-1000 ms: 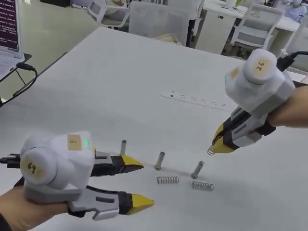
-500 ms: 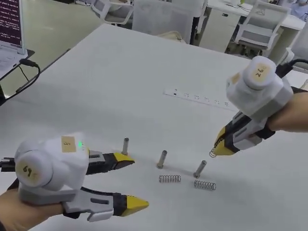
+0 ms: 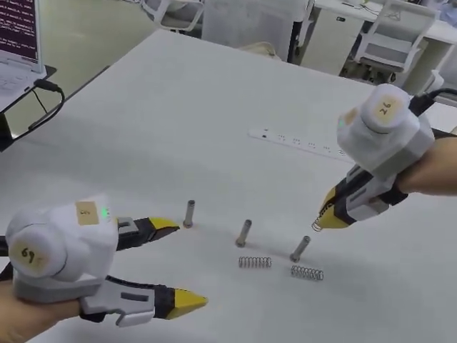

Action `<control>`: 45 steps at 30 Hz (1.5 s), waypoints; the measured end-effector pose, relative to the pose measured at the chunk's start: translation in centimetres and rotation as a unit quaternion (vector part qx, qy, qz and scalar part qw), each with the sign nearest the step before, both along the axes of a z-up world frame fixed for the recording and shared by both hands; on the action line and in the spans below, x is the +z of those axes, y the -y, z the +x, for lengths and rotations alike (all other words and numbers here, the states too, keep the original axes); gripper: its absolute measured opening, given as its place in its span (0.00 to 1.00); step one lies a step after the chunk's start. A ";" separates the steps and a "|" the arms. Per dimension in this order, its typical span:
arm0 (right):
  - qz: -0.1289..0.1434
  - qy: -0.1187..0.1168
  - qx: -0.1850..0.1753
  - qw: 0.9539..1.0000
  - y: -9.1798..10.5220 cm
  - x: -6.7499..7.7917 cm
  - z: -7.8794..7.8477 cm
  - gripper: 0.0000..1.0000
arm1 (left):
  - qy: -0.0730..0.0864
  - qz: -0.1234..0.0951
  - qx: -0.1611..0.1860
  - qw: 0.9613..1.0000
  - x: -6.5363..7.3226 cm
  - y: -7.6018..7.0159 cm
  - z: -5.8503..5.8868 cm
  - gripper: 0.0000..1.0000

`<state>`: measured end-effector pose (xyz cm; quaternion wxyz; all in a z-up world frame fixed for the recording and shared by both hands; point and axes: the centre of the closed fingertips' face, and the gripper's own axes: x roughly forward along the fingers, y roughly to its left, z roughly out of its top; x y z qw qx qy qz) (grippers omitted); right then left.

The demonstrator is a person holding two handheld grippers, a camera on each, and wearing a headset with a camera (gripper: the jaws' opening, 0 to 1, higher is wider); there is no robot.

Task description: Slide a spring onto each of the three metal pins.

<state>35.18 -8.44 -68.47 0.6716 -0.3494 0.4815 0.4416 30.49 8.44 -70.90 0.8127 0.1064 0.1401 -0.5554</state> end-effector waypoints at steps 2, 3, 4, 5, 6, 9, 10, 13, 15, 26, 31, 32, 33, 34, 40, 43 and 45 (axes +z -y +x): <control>-0.001 -0.002 0.000 1.000 0.0 -0.1 0.0 0.08 | 0.001 0.002 0.005 1.000 -0.1 -0.3 0.1 0.61; -0.001 -0.003 0.000 1.000 0.1 -0.3 0.0 0.08 | 0.003 0.006 0.006 1.000 -0.2 -0.5 0.2 0.62; -0.002 -0.005 0.000 1.000 0.1 -0.4 0.0 0.08 | 0.004 0.007 0.007 1.000 -0.3 -0.5 0.2 0.62; -0.004 -0.005 0.001 1.000 0.1 -0.5 0.1 0.08 | 0.004 0.009 0.009 1.000 -0.3 -0.7 0.2 0.63; -0.004 -0.005 0.001 1.000 0.1 -0.7 0.1 0.08 | 0.004 0.008 0.012 1.000 -0.3 -0.8 0.3 0.63; -0.009 -0.007 0.003 1.000 0.1 -1.2 0.2 0.08 | 0.006 0.008 0.016 1.000 -0.1 -1.0 0.4 0.63; -0.009 -0.008 0.003 1.000 0.1 -1.4 0.3 0.08 | 0.007 0.008 0.018 1.000 -0.1 -1.1 0.5 0.64; -0.006 -0.012 -0.001 1.000 0.1 -1.9 0.5 0.08 | 0.010 0.009 0.020 1.000 0.1 -1.2 0.6 0.65; -0.008 -0.013 -0.002 1.000 0.2 -2.3 0.6 0.08 | 0.012 0.010 0.020 1.000 0.1 -1.3 0.6 0.65; -0.012 -0.020 -0.003 1.000 0.5 -3.3 0.7 0.08 | 0.012 0.012 0.021 1.000 0.0 -1.4 0.6 0.64; -0.010 -0.020 -0.002 1.000 0.4 -3.3 0.8 0.08 | 0.011 0.013 0.020 1.000 0.1 -1.4 0.6 0.62; -0.010 -0.020 -0.002 1.000 0.4 -3.4 0.8 0.08 | 0.011 0.012 0.019 1.000 0.1 -1.4 0.6 0.62; -0.009 -0.021 -0.003 1.000 0.4 -3.4 0.7 0.08 | 0.012 0.012 0.019 1.000 0.1 -1.4 0.6 0.62; -0.008 -0.023 -0.004 1.000 0.3 -3.4 0.7 0.08 | 0.012 0.012 0.019 1.000 0.2 -1.4 0.6 0.62; -0.009 -0.022 -0.002 1.000 0.3 -3.7 0.7 0.08 | 0.011 0.013 0.019 1.000 0.1 -1.4 0.5 0.61; -0.008 -0.024 -0.002 1.000 0.3 -3.9 0.7 0.08 | 0.010 0.013 0.019 1.000 0.1 -1.4 0.5 0.60; -0.008 -0.025 -0.002 1.000 0.2 -4.0 0.7 0.08 | 0.010 0.013 0.018 1.000 0.1 -1.4 0.5 0.60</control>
